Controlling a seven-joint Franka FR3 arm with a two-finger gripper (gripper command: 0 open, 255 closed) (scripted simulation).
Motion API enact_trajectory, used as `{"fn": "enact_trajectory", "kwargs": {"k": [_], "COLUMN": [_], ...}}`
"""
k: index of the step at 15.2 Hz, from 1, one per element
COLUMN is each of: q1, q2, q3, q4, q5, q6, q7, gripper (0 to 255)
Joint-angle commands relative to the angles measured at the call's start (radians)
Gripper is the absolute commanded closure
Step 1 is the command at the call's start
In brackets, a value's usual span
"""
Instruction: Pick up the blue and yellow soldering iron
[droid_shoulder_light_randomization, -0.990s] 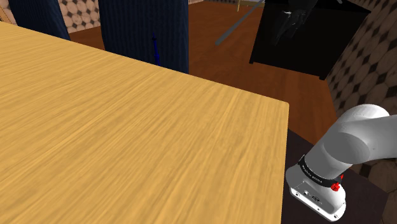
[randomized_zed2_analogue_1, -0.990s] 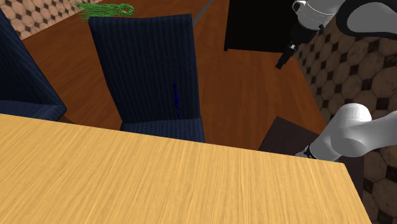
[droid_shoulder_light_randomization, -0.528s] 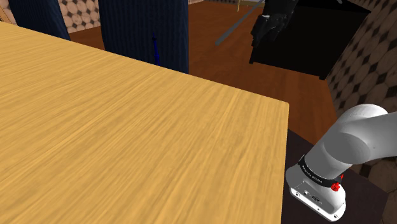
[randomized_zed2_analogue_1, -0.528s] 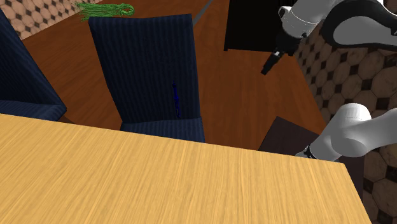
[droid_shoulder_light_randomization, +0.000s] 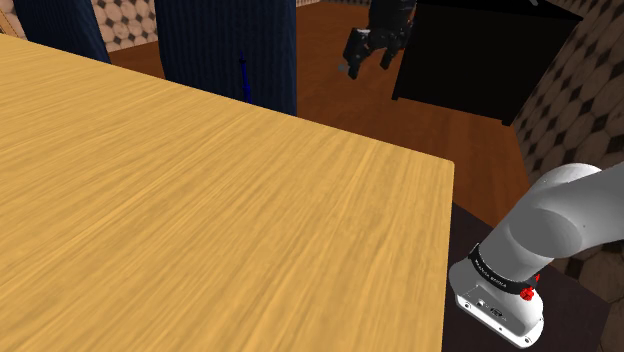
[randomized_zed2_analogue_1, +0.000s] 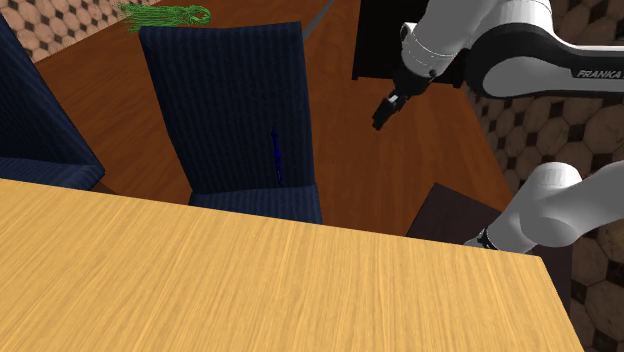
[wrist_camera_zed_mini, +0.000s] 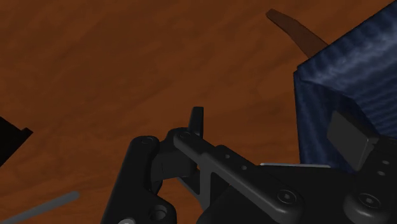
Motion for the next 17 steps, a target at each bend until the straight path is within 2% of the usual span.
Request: {"fn": "enact_trajectory", "kwargs": {"k": [1, 5, 9, 14, 17], "q1": [-0.004, -0.023, -0.042, -0.044, -0.008], "q2": [0.049, 0.167, 0.303, 0.510, 0.655], "q3": [0.046, 0.137, 0.229, 0.338, 0.382], "q4": [0.037, 0.129, 0.246, 0.433, 0.573], "q5": [-0.004, -0.039, -0.109, -0.258, -0.378], "q6": [0.022, 0.060, 0.078, 0.060, 0.019], "q7": [0.062, 0.181, 0.311, 0.489, 0.595], "gripper": [0, 0, 0, 0, 0]}}
